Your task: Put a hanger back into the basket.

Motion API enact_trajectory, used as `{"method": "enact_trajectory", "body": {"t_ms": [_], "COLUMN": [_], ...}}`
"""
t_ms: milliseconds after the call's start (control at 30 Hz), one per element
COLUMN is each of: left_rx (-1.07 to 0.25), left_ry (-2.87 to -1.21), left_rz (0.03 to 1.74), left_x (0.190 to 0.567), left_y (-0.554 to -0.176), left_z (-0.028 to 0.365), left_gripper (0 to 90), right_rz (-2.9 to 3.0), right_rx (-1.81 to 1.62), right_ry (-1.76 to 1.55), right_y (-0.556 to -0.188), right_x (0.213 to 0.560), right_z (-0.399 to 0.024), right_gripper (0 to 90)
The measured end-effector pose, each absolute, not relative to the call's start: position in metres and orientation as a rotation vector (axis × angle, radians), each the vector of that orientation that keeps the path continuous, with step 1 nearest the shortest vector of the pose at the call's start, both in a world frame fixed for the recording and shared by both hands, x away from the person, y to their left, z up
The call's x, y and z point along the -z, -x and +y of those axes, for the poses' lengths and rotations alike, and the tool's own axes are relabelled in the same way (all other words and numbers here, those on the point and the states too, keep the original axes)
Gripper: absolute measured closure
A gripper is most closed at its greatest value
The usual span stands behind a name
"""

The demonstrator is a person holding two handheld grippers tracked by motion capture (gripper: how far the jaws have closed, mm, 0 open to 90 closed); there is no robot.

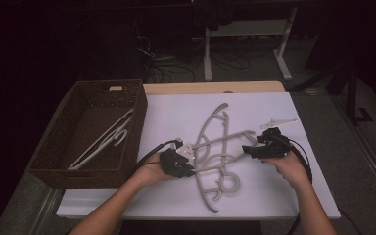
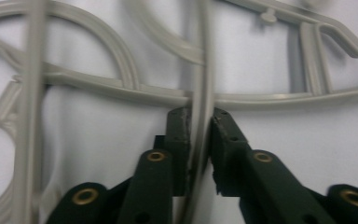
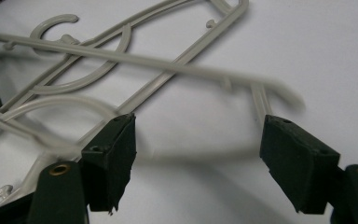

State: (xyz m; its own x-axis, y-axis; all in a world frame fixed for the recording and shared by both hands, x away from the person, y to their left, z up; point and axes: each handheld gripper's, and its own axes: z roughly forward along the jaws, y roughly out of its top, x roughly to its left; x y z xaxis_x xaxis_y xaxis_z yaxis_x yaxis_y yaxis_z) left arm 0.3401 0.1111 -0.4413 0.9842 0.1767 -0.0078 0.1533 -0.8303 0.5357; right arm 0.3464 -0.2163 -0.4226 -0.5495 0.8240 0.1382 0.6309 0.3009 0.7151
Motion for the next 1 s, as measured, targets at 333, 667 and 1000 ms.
{"method": "enact_trajectory", "body": {"t_ms": [333,667,1000], "left_rx": [-0.035,-0.016,-0.056], "left_ry": [-2.577,-2.475,-2.388], "left_rz": [0.256,0.343,0.476], "left_x": [0.441,0.421,0.394], "left_y": [-0.342,-0.345,-0.353], "left_z": [0.115,0.124,0.130], "left_gripper": [81.8,82.2,82.2], "right_rz": [2.290,2.267,2.269], "right_rx": [-1.109,-1.089,-1.122], "right_ry": [-1.333,-1.329,-1.279], "right_y": [-0.346,-0.334,-0.314], "right_x": [0.420,0.423,0.435], "right_z": [-0.220,-0.224,-0.229], "right_gripper": [25.6,21.2,12.0]}}
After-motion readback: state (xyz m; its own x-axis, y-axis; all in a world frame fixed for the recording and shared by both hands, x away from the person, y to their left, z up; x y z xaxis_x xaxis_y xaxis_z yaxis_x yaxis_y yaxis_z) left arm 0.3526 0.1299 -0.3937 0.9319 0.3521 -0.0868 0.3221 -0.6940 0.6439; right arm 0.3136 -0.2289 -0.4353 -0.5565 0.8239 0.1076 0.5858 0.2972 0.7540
